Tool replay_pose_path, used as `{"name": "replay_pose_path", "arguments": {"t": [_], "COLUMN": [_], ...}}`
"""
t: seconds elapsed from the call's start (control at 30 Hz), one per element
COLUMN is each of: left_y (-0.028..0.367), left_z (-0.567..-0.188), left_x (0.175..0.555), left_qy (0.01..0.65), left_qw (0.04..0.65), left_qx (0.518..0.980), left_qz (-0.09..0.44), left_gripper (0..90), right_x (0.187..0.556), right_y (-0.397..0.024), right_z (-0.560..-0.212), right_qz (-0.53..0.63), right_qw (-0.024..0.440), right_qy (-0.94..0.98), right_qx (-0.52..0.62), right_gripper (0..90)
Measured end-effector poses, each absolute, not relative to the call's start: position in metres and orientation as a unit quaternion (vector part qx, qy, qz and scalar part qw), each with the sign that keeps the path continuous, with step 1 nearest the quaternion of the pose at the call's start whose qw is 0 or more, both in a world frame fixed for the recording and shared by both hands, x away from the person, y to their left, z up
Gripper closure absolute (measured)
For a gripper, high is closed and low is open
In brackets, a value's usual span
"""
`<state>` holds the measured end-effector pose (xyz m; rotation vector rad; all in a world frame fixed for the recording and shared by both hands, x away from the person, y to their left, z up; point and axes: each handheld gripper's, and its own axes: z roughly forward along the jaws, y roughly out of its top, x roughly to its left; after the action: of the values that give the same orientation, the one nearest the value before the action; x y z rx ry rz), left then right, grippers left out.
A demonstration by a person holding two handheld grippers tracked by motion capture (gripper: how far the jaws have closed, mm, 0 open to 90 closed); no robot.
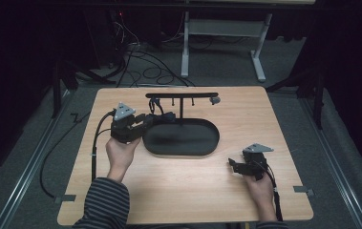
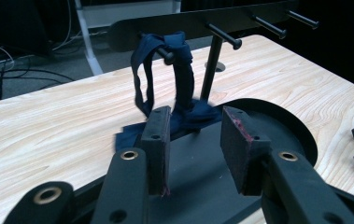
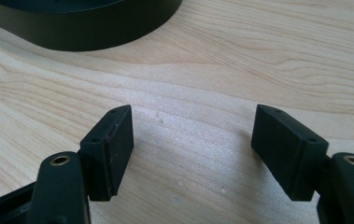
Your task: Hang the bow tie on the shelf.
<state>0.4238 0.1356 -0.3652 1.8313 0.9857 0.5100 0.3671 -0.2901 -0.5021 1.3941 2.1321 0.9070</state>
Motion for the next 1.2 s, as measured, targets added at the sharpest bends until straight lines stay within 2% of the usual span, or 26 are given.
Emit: {"name": "replay_pose_path", "arguments": {"t": [1.2], "left_y": [0.168], "left_z": [-0.377], "left_x": [0.395], "left_qy": [0.430], "left_qw": [0.480], "left_qx": [0.733], "left_qz": [0.219], "left_gripper": [57.1], "right_x": [0.367], "right_y": [-0.290], "right_z": [-0.502], "right_qz": [0.328], "right_qw": [0.217], "right_qy": [0.768], "right_qx": [0.506], "right_gripper": [31.2]}}
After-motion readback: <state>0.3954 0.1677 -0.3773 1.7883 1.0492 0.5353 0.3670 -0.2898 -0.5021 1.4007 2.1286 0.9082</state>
